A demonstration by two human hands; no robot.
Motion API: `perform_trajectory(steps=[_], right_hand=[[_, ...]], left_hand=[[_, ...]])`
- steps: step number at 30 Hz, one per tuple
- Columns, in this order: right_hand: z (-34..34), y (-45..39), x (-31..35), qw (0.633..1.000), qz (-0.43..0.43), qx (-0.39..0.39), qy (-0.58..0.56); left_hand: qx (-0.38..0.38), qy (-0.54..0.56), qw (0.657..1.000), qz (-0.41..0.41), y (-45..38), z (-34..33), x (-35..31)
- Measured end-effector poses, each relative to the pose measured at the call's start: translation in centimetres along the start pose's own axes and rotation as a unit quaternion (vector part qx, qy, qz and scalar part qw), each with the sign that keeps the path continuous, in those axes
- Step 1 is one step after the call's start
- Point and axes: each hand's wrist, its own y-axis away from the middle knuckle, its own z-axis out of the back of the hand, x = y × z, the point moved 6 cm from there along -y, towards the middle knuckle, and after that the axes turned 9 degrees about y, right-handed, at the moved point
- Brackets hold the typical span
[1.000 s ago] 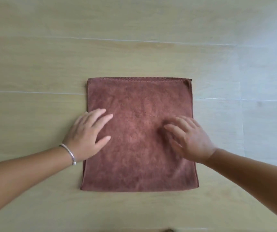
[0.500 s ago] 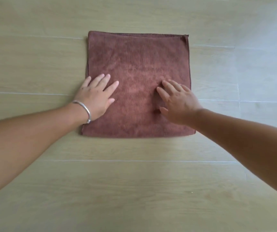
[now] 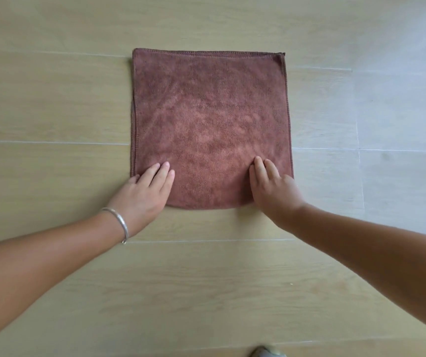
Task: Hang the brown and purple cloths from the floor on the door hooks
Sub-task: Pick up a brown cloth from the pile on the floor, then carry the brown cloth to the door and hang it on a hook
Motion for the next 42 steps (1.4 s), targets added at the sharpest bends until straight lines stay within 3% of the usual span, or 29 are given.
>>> perform_trajectory(steps=[3, 6, 9, 13, 17, 21, 29, 35, 39, 42], right_hand=[[2.1, 0.3, -1.8, 0.999, -0.020, -0.014, -0.047], [5.0, 1.8, -4.1, 0.993, -0.040, -0.023, -0.104], [8.1, 4.3, -6.1, 0.989, -0.035, -0.033, -0.137], [12.5, 8.8, -9.5, 0.979, -0.050, -0.041, -0.191], [17.4, 13.6, -13.4, 0.970, -0.065, -0.044, -0.230], [22.7, 18.1, -17.6, 0.977, -0.066, -0.019, -0.201], [36.0, 28.4, -29.1, 0.967, -0.122, 0.011, -0.223], [47.6, 35.5, -37.5, 0.967, -0.138, -0.031, -0.211], [55.7, 39.7, -42.7, 0.969, -0.136, -0.073, -0.195], [61.7, 42.4, -46.9, 0.966, -0.145, -0.119, -0.176]], left_hand=[[0.013, -0.028, 0.999, 0.012, -0.7, 1.8, -0.3], [0.071, 0.011, 0.993, 0.093, -0.8, 4.3, 1.0], [0.067, 0.104, 0.975, 0.187, 0.7, 7.7, 2.6], [0.018, 0.197, 0.952, 0.235, 3.9, 14.1, 3.3], [-0.005, 0.260, 0.936, 0.238, 6.9, 21.4, 3.5], [-0.006, 0.331, 0.913, 0.240, 9.2, 29.6, 3.2], [-0.035, 0.293, 0.940, 0.170, 14.2, 50.0, 2.6], [-0.006, 0.198, 0.967, 0.162, 18.0, 65.5, 3.7], [0.056, 0.233, 0.958, 0.154, 20.7, 75.0, 4.3], [0.033, 0.232, 0.961, 0.148, 22.5, 82.7, 4.9]])
